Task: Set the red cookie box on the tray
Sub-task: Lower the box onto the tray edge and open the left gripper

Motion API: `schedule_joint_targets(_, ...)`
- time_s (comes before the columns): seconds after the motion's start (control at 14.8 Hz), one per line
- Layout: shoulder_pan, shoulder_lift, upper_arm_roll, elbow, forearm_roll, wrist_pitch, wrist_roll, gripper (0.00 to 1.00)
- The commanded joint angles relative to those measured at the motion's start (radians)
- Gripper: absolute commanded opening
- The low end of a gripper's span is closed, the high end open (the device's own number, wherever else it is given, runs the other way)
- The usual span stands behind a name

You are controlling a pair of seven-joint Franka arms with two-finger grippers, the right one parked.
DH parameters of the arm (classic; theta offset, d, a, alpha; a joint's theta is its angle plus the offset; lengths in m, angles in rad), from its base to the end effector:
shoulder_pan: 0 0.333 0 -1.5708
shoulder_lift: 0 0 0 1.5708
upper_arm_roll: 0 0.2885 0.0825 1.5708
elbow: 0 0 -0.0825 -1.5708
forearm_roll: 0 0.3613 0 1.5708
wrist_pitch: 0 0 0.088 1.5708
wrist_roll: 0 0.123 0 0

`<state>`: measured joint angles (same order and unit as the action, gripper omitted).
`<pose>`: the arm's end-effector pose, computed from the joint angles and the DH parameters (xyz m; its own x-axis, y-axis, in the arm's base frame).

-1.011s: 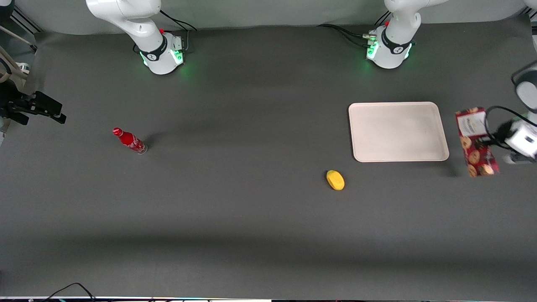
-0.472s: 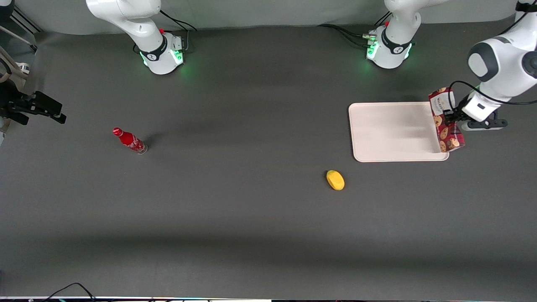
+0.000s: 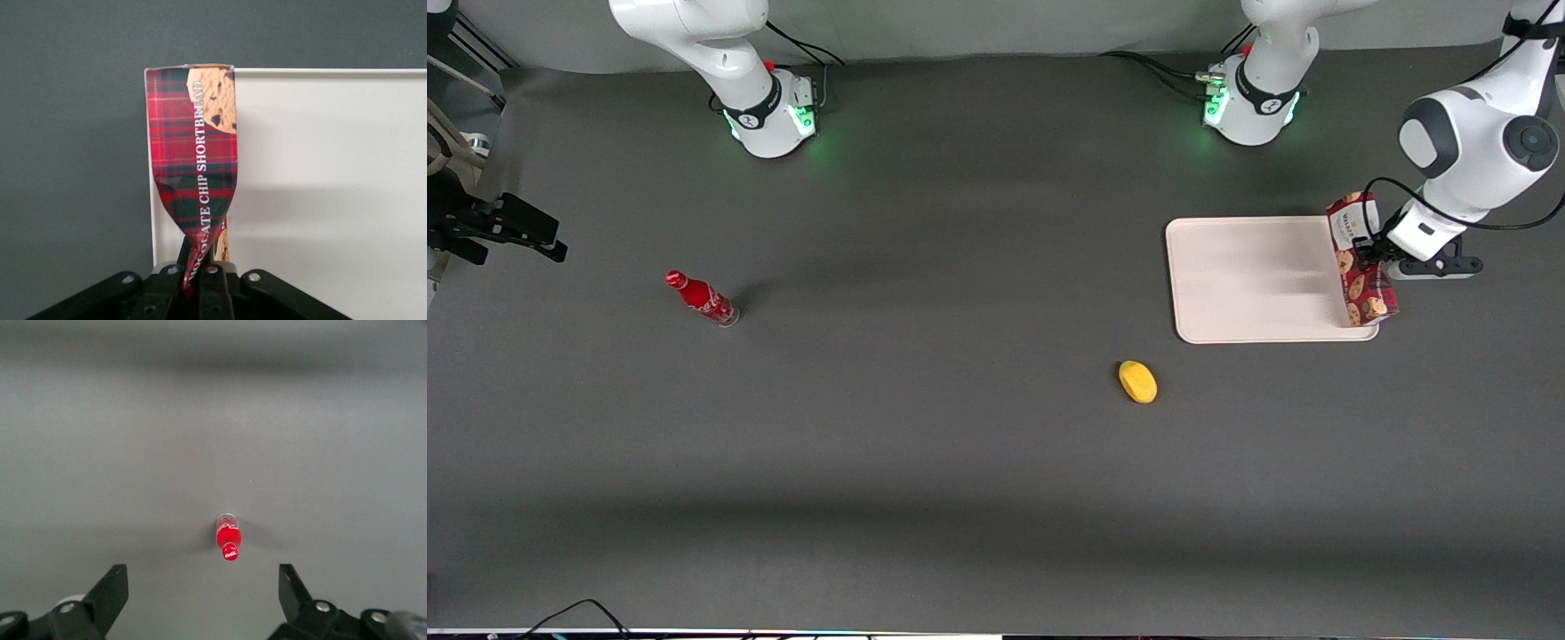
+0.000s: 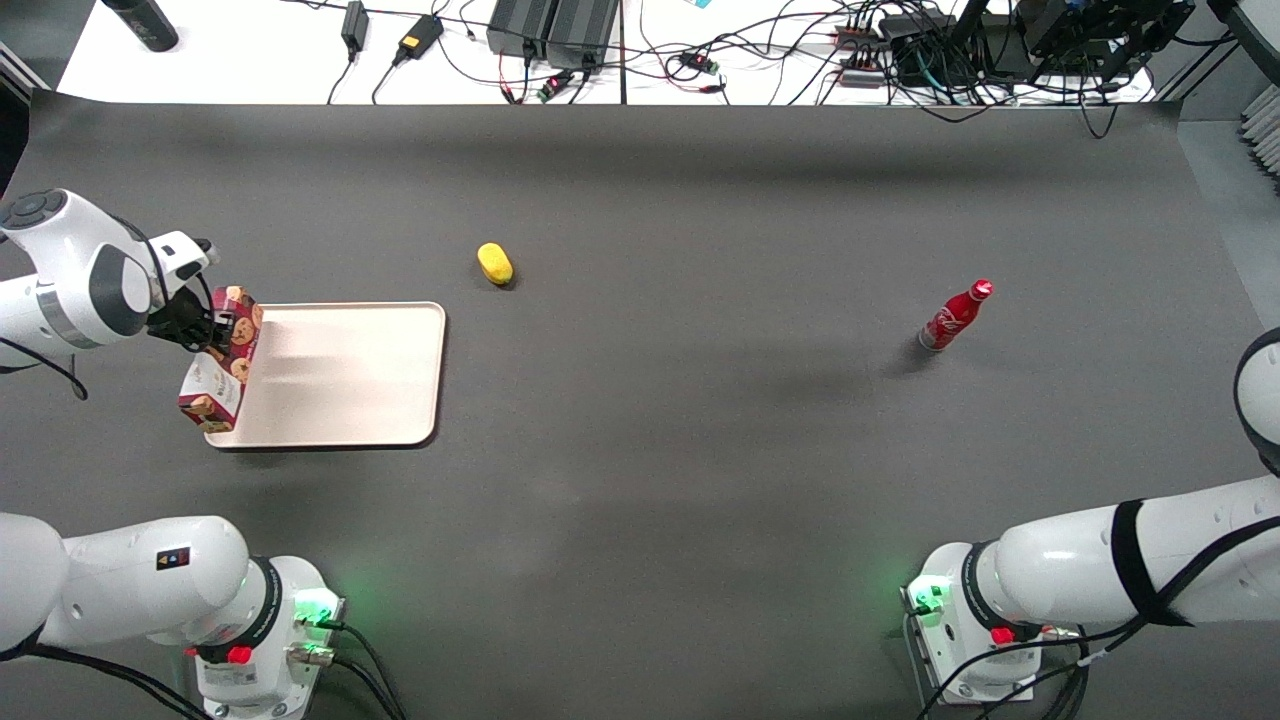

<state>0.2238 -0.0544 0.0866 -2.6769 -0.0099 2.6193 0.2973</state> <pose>0.3859 0.1234 0.2294 0.9998 0.0215 -0.0005 0.0216 -0.9997 0.0102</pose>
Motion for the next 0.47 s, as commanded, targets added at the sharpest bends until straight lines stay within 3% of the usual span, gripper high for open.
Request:
schedule_joint_targets(0.0, -0.004, 0.022, -0.008, -0.008, 0.019, 0.035, -0.02, 0.07)
schedule_joint_targets(0.07, -0.004, 0.024, -0.008, -0.008, 0.019, 0.035, -0.018, 0.18)
schedule_joint_targets(0.13, -0.004, 0.024, -0.008, -0.008, 0.019, 0.035, -0.008, 0.55)
schedule_joint_targets(0.2, -0.004, 0.024, -0.01, -0.006, 0.019, 0.033, -0.004, 0.84)
schedule_joint_targets(0.27, -0.004, 0.022, -0.01, -0.003, 0.019, 0.025, -0.004, 1.0)
schedule_joint_targets(0.4, -0.003, 0.009, -0.011, 0.005, 0.019, 0.013, -0.004, 1.0)
